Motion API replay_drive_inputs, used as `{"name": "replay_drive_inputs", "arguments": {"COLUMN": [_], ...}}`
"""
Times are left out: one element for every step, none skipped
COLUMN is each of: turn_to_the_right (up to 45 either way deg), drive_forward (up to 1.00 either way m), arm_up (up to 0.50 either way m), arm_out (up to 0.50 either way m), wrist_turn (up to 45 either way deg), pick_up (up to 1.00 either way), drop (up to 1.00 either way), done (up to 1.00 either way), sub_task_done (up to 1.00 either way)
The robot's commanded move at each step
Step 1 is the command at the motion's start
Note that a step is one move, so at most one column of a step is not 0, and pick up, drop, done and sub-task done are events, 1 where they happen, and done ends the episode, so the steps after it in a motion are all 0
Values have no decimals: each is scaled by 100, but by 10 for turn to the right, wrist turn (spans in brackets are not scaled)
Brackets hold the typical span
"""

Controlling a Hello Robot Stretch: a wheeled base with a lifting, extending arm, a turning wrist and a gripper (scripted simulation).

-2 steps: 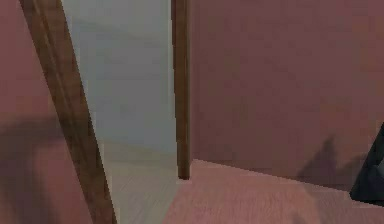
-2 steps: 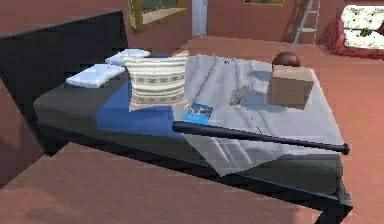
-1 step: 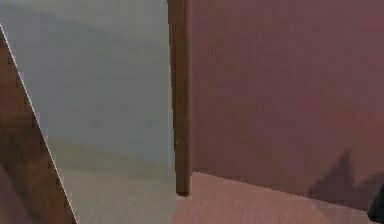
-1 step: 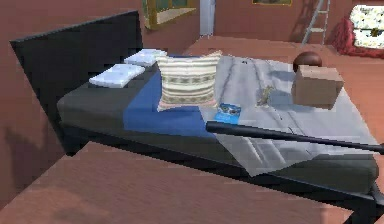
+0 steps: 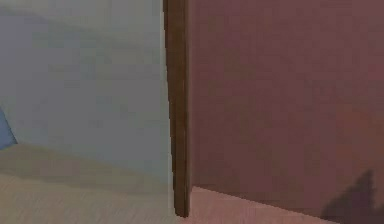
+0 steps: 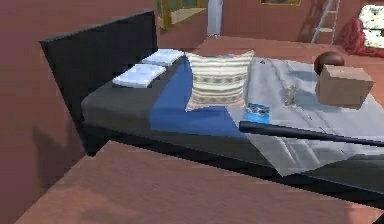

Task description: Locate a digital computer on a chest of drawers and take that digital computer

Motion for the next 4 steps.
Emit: {"name": "replay_drive_inputs", "arguments": {"turn_to_the_right": [450, 450, 90, 0], "drive_forward": [0, 0, 0, 5], "arm_up": [0, 0, 0, 0], "arm_out": [0, 0, 0, 0], "wrist_turn": [0, 0, 0, 0], "pick_up": [0, 0, 0, 0], "drop": [0, 0, 0, 0], "done": [0, 0, 0, 0], "sub_task_done": [0, 0, 0, 0]}}
